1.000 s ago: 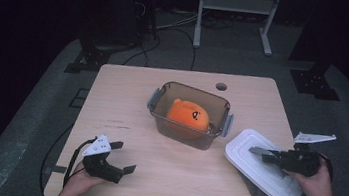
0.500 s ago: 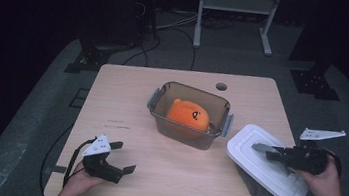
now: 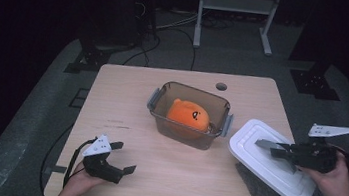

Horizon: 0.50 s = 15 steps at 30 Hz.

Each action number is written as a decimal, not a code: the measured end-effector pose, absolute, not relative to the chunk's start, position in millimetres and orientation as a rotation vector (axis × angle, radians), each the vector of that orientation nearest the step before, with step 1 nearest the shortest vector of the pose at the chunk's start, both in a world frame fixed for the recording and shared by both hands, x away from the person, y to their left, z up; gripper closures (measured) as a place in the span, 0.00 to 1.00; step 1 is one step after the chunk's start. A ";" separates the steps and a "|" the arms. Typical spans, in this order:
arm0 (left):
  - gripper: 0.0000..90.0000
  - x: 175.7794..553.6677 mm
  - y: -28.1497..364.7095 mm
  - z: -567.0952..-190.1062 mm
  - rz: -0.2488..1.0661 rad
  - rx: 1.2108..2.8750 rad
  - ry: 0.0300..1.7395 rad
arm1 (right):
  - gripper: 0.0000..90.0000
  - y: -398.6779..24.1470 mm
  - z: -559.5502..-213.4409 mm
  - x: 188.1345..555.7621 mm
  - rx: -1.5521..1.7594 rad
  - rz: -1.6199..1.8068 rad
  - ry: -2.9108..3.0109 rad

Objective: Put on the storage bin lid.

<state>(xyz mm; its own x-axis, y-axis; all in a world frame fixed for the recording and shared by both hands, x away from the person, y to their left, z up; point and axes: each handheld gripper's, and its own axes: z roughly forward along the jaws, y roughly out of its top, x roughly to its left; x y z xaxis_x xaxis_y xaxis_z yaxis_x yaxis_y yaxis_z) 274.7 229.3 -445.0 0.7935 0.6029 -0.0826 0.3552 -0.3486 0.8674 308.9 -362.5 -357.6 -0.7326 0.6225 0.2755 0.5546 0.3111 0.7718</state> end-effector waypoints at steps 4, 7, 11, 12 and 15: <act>0.03 274.9 229.3 -445.2 0.309 1.975 0.717 | 0.73 -361.3 -347.1 307.5 1.096 1.434 2.480; 0.03 274.8 229.3 -445.1 0.309 1.974 0.717 | 0.73 -359.6 -340.7 307.5 1.083 1.441 2.481; 0.03 274.8 229.0 -445.4 0.309 1.974 0.716 | 0.73 -355.8 -332.1 308.9 1.059 1.443 2.487; 0.03 274.7 229.1 -445.3 0.310 1.974 0.716 | 0.73 -354.6 -330.4 309.5 1.051 1.446 2.490; 0.03 274.7 229.5 -445.1 0.310 1.970 0.718 | 0.73 -350.5 -325.5 311.8 1.035 1.450 2.502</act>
